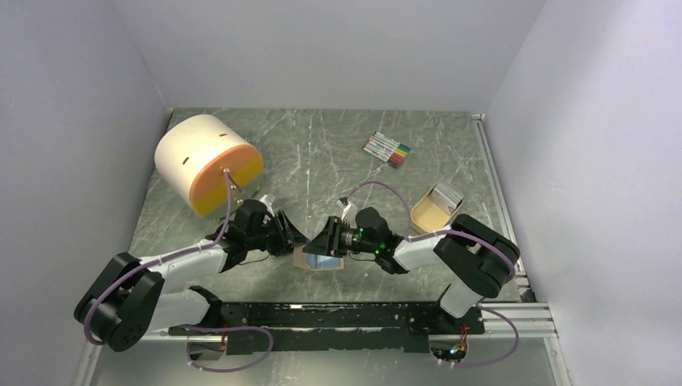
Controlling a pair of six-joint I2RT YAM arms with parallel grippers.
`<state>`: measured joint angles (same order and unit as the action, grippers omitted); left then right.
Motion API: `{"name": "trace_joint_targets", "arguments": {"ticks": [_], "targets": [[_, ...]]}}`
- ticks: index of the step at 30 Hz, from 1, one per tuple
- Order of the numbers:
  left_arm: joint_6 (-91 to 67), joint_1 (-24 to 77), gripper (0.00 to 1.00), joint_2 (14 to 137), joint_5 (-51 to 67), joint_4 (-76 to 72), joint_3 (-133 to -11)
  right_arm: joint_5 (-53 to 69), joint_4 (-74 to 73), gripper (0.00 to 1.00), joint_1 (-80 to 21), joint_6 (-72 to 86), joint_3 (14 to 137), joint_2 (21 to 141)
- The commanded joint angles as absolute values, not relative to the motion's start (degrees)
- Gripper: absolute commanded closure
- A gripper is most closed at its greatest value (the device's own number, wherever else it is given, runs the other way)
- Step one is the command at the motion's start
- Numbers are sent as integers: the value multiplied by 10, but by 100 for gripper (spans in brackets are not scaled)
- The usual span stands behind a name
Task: Put the credit cards into the card holder
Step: Insert the credit card into the card holder.
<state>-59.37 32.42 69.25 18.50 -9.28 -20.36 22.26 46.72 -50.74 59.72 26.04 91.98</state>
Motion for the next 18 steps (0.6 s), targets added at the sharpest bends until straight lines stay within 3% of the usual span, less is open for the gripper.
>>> {"name": "trace_joint_targets", "arguments": {"ticks": [1, 6, 13, 18], "targets": [[-610, 320, 51, 666, 208, -137, -195, 239, 521, 60, -509, 582, 250, 931], [-627, 318, 50, 665, 238, -191, -179, 250, 558, 74, -509, 591, 241, 951], [-613, 318, 52, 690, 246, -192, -184, 251, 567, 75, -509, 587, 239, 963], [-581, 318, 59, 698, 219, -137, -202, 243, 522, 72, -508, 564, 240, 931]]}}
